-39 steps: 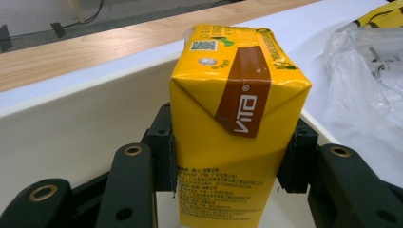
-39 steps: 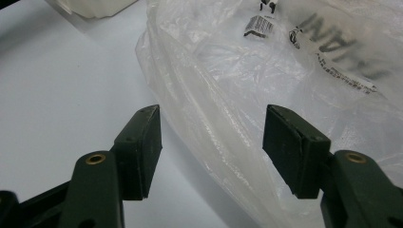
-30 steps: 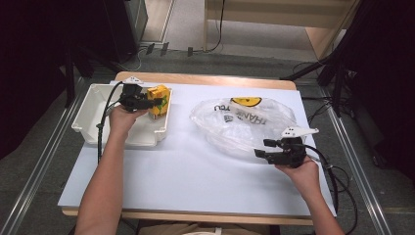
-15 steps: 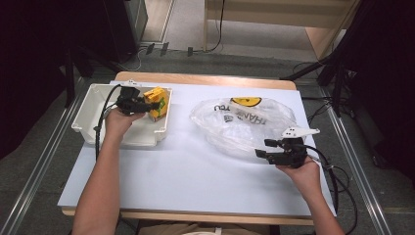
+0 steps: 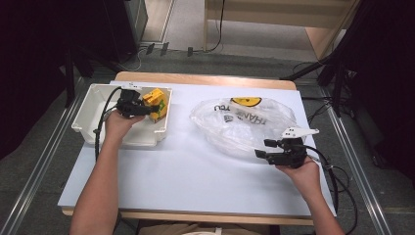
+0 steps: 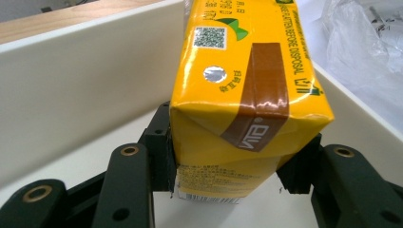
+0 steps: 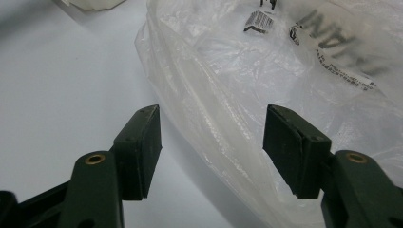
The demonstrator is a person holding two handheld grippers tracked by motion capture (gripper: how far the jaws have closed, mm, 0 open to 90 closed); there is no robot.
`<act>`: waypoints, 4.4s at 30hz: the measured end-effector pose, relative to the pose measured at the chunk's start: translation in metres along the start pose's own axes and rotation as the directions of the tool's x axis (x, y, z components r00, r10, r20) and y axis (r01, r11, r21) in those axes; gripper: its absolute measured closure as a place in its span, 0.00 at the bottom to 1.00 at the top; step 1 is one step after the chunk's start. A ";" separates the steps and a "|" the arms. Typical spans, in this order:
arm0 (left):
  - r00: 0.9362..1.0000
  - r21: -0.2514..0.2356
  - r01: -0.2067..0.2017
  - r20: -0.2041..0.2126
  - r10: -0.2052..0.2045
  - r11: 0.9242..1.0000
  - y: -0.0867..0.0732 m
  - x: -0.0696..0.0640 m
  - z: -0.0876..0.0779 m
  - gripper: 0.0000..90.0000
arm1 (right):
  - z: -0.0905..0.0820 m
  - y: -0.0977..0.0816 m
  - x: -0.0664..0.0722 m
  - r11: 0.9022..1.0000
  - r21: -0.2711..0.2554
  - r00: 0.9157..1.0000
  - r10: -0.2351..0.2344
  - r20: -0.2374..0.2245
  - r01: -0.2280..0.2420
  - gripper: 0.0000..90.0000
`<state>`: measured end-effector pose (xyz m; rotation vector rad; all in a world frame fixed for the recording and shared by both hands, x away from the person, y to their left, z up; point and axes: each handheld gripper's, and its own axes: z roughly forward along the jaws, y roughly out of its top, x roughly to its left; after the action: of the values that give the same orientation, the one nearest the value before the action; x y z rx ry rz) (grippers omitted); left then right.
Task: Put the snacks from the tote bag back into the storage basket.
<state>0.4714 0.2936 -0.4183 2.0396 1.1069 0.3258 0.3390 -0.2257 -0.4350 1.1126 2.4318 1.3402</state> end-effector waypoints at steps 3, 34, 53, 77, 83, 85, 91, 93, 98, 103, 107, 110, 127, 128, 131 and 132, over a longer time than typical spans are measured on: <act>1.000 0.017 0.006 0.019 -0.007 1.000 -0.001 0.000 0.001 0.52 | 0.000 0.000 0.000 1.000 0.000 1.000 -0.004 0.004 0.004 0.43; 0.995 0.044 0.091 0.022 -0.092 0.995 -0.011 0.000 -0.010 0.37 | 0.000 0.000 -0.001 1.000 -0.002 1.000 -0.010 -0.013 0.010 0.43; 0.997 0.015 0.053 0.054 -0.054 0.998 -0.018 -0.012 -0.039 0.63 | -0.001 0.000 0.000 1.000 -0.004 1.000 -0.004 -0.011 0.003 0.43; 0.992 0.011 -0.031 0.121 0.029 0.999 -0.015 -0.030 -0.033 1.00 | 0.000 0.000 -0.001 1.000 -0.001 1.000 -0.010 -0.008 0.010 0.43; 0.993 0.036 -0.010 0.120 0.005 0.999 -0.018 -0.027 -0.024 1.00 | 0.000 0.000 0.000 1.000 0.000 1.000 -0.010 -0.004 0.010 0.42; 0.993 0.038 -0.013 0.115 0.009 0.999 -0.019 -0.026 -0.021 1.00 | 0.000 0.000 0.000 1.000 -0.001 1.000 -0.009 -0.005 0.009 0.42; 0.993 0.031 0.011 0.117 -0.014 0.999 -0.021 -0.023 -0.016 1.00 | 0.001 0.000 0.000 1.000 0.002 1.000 -0.008 -0.006 0.008 0.42; 0.994 0.041 0.010 0.111 -0.014 0.999 -0.022 -0.023 -0.012 1.00 | 0.001 0.000 0.000 1.000 0.005 1.000 -0.008 -0.005 0.008 0.42; 0.996 0.042 0.001 0.089 -0.004 0.999 -0.023 -0.022 -0.008 1.00 | 0.001 -0.001 0.001 1.000 0.007 1.000 -0.010 -0.005 0.010 0.43; 0.996 0.050 -0.005 0.085 0.001 0.999 -0.025 -0.021 -0.004 1.00 | 0.001 -0.001 0.001 1.000 0.012 1.000 -0.012 -0.005 0.012 0.42; 0.997 0.050 -0.006 0.076 0.002 0.999 -0.025 -0.020 -0.003 1.00 | 0.001 -0.001 0.001 1.000 0.012 1.000 -0.014 -0.005 0.014 0.43; 0.997 0.048 -0.005 0.072 0.001 0.999 -0.026 -0.020 -0.003 1.00 | 0.001 -0.001 0.002 1.000 0.012 1.000 -0.014 -0.006 0.014 0.43; 0.999 0.035 0.013 0.033 -0.015 0.999 -0.026 -0.016 -0.003 1.00 | 0.001 -0.001 0.002 1.000 0.016 1.000 -0.017 -0.005 0.018 0.42; 0.999 0.034 0.016 0.032 -0.017 0.999 -0.026 -0.016 -0.003 1.00 | 0.001 -0.001 0.002 1.000 0.016 1.000 -0.018 -0.005 0.018 0.43; 0.999 0.027 0.029 0.025 -0.030 0.999 -0.026 -0.013 -0.002 1.00 | 0.001 -0.001 0.002 1.000 0.018 1.000 -0.016 -0.003 0.016 0.42; 0.999 0.027 0.032 0.023 -0.032 0.999 -0.026 -0.012 -0.001 1.00 | 0.001 -0.001 0.002 1.000 0.017 1.000 -0.016 -0.003 0.016 0.43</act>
<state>0.4480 0.2935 -0.4353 2.0422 1.1341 0.2718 0.3373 -0.2238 -0.4365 1.0937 2.4538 1.3202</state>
